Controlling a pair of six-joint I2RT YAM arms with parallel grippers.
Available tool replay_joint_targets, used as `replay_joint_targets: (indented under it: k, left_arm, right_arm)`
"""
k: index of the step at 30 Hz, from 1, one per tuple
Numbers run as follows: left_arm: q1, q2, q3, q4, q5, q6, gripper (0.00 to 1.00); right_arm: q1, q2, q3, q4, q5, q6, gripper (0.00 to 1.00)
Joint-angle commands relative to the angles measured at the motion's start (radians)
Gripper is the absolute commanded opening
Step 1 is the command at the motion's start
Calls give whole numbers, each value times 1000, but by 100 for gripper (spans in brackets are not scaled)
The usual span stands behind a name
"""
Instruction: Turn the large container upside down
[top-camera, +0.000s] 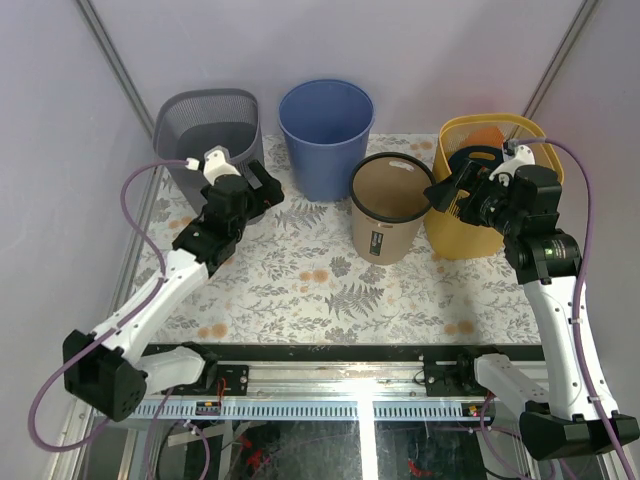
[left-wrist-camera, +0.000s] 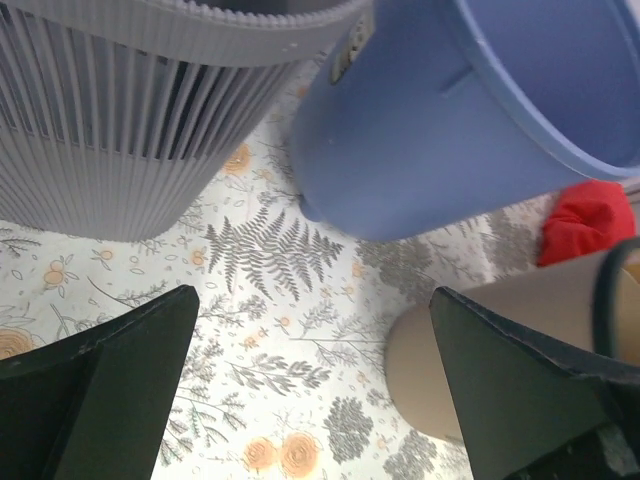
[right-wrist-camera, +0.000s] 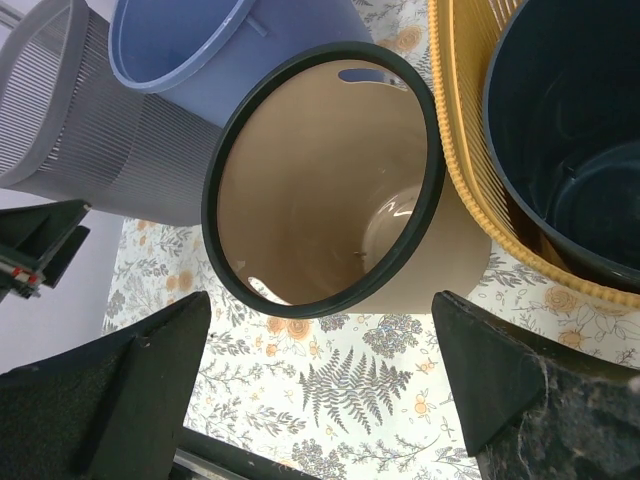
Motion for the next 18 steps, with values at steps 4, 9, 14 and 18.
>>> replay_joint_targets:
  k: [4, 9, 14, 18]
  left_arm:
    - [-62, -106, -13, -97, -13, -17, 100]
    - [-105, -199, -62, -102, -53, -24, 100]
    - [-111, -254, -78, -162, 10, -19, 100]
    - [-128, -296, -112, -180, 19, -24, 100]
  right_arm:
    - [7, -14, 13, 54, -11, -23, 100]
    - [7, -26, -6, 103, -53, -30, 100]
    - [7, 23, 41, 96, -61, -51, 100]
    - [20, 75, 93, 85, -62, -64, 100]
